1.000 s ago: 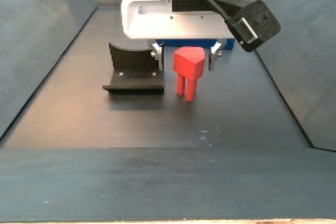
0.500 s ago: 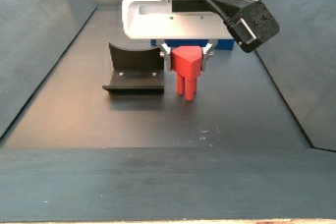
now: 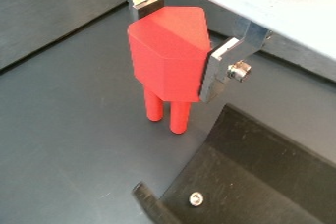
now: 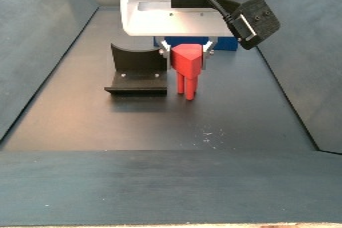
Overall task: Pick up the 3 prong object. Move up. Move to above the board. Insert the 3 prong object.
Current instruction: Pick up the 3 prong object, then move up, then move to above the board.
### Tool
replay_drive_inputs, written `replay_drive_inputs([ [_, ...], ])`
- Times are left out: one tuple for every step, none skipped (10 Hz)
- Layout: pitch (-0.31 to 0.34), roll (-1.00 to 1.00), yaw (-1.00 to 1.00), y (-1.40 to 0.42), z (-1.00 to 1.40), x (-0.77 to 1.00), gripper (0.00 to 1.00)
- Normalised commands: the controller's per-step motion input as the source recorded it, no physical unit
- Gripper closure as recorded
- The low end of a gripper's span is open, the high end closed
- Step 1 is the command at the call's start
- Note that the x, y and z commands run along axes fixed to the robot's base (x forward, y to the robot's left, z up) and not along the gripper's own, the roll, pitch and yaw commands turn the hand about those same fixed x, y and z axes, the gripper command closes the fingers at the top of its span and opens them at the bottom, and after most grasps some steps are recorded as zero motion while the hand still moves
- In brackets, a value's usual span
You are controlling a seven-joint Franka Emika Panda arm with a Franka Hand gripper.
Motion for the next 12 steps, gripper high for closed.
replay_drive_inputs([
  [0.000, 0.00, 0.00, 0.00, 0.00, 0.00, 1.00],
  [0.000, 0.00, 0.00, 0.00, 0.00, 0.00, 1.00],
  [0.000, 0.00, 0.00, 0.00, 0.00, 0.00, 1.00],
  [0.000, 0.00, 0.00, 0.00, 0.00, 0.00, 1.00],
  [0.000, 0.00, 0.00, 0.00, 0.00, 0.00, 1.00],
  [0.000, 0.00, 0.00, 0.00, 0.83, 0.00, 1.00],
  [0.004, 0.00, 0.04, 0.03, 0.83, -0.01, 1.00],
  [0.034, 0.00, 0.03, 0.02, 0.64, -0.04, 1.00],
  [0.037, 0.00, 0.03, 0.02, 0.54, -0.03, 1.00],
  [0.040, 0.00, 0.02, 0.01, 0.31, -0.03, 1.00],
  [0.041, 0.00, 0.02, 0.01, 0.19, -0.02, 1.00],
  [0.260, -0.23, -0.04, 0.02, 1.00, -0.26, 1.00],
])
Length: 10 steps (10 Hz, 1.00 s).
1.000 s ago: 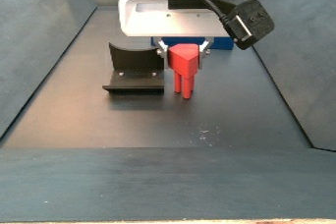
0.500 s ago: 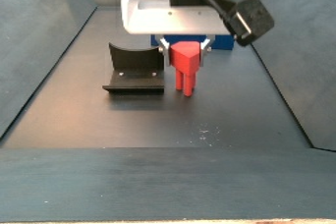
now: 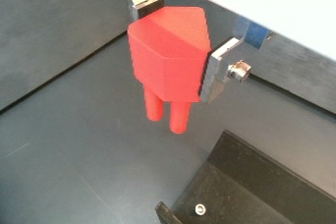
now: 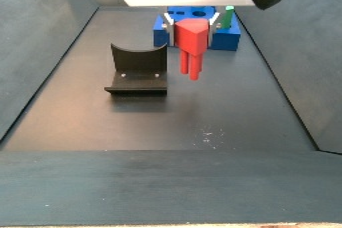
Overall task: Pick up the 3 prong object. Move up. Move to above the board. Insert the 3 prong object.
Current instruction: Move to above the board.
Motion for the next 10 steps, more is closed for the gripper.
replay_drive_inputs([
  [0.261, -0.23, -0.04, 0.02, 1.00, -0.26, 1.00],
  [0.168, -0.21, -0.05, 0.02, 1.00, -0.23, 1.00],
  [0.131, -0.19, -0.05, 0.02, 1.00, -0.23, 1.00],
  [0.057, -0.17, -0.03, 0.02, 1.00, -0.21, 1.00],
  [0.034, -0.17, -0.03, 0.02, 1.00, -0.20, 1.00],
  [0.009, -0.16, -0.03, 0.03, 1.00, -0.18, 1.00],
  [0.005, -0.15, -0.03, 0.03, 1.00, -0.18, 1.00],
  [0.005, -0.15, -0.03, 0.03, 1.00, -0.16, 1.00],
  [0.008, -0.14, -0.03, 0.03, 1.00, -0.15, 1.00],
  [0.019, -0.14, -0.03, 0.04, 1.00, -0.13, 1.00],
])
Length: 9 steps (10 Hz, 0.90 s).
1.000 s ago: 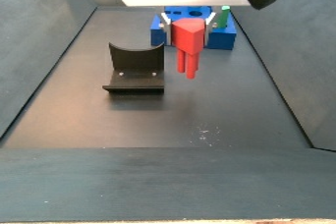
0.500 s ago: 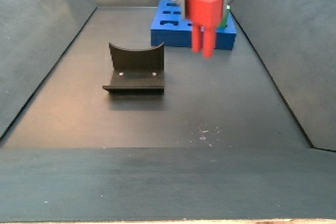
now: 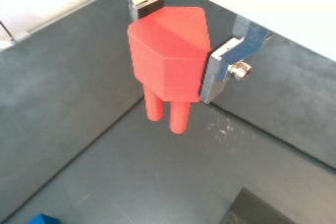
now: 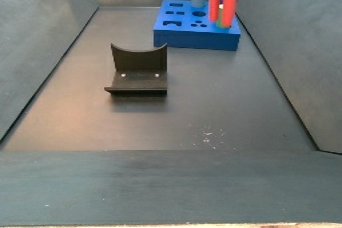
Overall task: Pick up the 3 prong object. Move up. Move to above the board. Insert the 3 prong object.
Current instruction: Move to above the board.
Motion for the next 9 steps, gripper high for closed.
replay_drive_inputs([
  [0.033, -0.14, -0.03, 0.03, 0.89, -0.09, 1.00],
  [0.055, -0.13, -0.03, 0.03, 0.66, -0.03, 1.00],
  [0.066, -0.13, -0.03, 0.03, 0.54, -0.01, 1.00],
  [0.077, -0.13, -0.03, 0.03, 0.31, 0.01, 1.00],
  [-0.126, 0.21, 0.16, -1.00, 0.09, 0.10, 1.00],
  [-0.132, 0.27, 0.16, -1.00, 0.07, 0.10, 1.00],
  [-0.130, 0.26, 0.13, -1.00, 0.07, 0.10, 1.00],
  [-0.117, 0.16, 0.06, -1.00, 0.06, 0.09, 1.00],
  [-0.095, 0.11, 0.04, -1.00, 0.06, 0.09, 1.00],
])
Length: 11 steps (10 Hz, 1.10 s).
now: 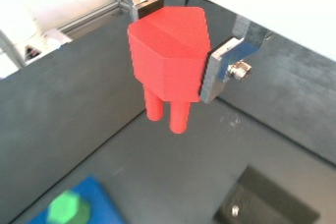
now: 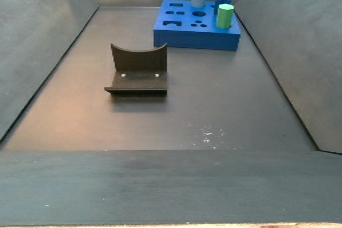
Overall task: Pick up the 3 prong object. Move up. Move to above the board. Insert the 3 prong object.
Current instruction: Move to above the board.
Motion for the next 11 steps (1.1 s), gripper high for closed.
replay_drive_inputs([
  [-0.054, 0.06, 0.02, -1.00, 0.06, 0.09, 1.00],
  [-0.030, 0.03, 0.02, -1.00, 0.06, 0.09, 1.00],
  [-0.001, 0.01, 0.01, -1.00, 0.07, 0.10, 1.00],
  [0.011, 0.00, 0.01, -1.00, 0.06, 0.11, 1.00],
  [0.031, 0.00, 0.01, -1.00, 0.06, 0.12, 1.00],
  [0.046, 0.00, 0.01, -1.00, 0.06, 0.14, 1.00],
  [0.057, 0.01, 0.01, -1.00, 0.07, 0.15, 1.00],
  [0.071, 0.01, 0.01, -1.00, 0.07, 0.17, 1.00],
  [0.092, 0.01, 0.01, -0.85, 0.06, 0.18, 1.00],
  [0.102, 0.03, 0.01, -0.59, 0.05, 0.15, 1.00],
  [0.107, 0.04, 0.01, -0.43, 0.04, 0.13, 1.00],
])
